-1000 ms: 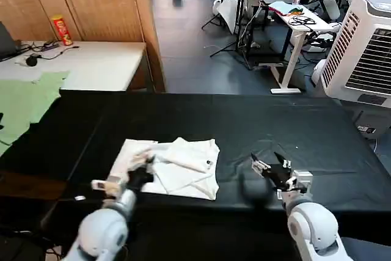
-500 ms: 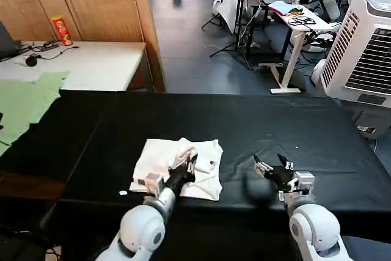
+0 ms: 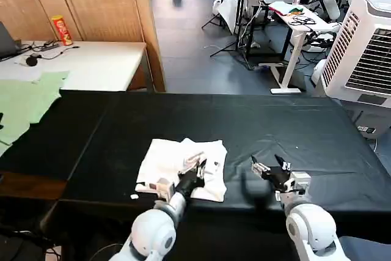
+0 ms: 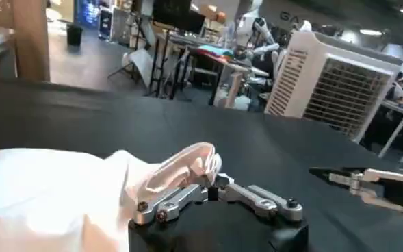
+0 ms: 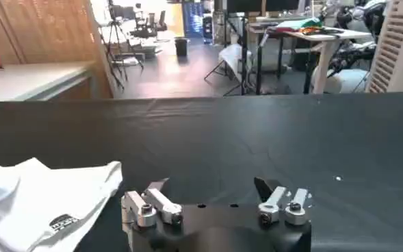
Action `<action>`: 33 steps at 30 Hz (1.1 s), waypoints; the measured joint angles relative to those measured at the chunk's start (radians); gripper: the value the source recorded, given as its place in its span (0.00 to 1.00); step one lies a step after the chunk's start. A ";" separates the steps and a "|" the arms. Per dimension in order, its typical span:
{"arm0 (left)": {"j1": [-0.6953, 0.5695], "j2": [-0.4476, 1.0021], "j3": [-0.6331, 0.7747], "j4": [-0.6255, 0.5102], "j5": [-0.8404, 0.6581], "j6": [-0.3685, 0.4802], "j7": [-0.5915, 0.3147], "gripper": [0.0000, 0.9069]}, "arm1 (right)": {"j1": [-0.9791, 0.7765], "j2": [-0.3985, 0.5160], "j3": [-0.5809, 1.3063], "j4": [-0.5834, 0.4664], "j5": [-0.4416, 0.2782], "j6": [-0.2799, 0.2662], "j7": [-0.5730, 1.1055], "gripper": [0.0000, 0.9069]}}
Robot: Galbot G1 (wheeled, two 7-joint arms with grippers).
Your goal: Fold and organize the clothes.
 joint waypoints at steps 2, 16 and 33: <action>-0.005 -0.012 0.007 0.015 0.019 -0.020 0.009 0.97 | 0.003 -0.002 -0.001 0.000 0.000 0.005 -0.008 0.97; -0.014 -0.055 0.057 0.033 0.125 -0.084 0.062 0.97 | 0.055 -0.036 -0.028 -0.024 -0.032 0.034 -0.082 0.97; 0.030 0.180 -0.232 -0.022 0.162 -0.140 0.055 0.97 | 0.140 -0.045 -0.310 -0.141 -0.338 0.063 -0.190 0.97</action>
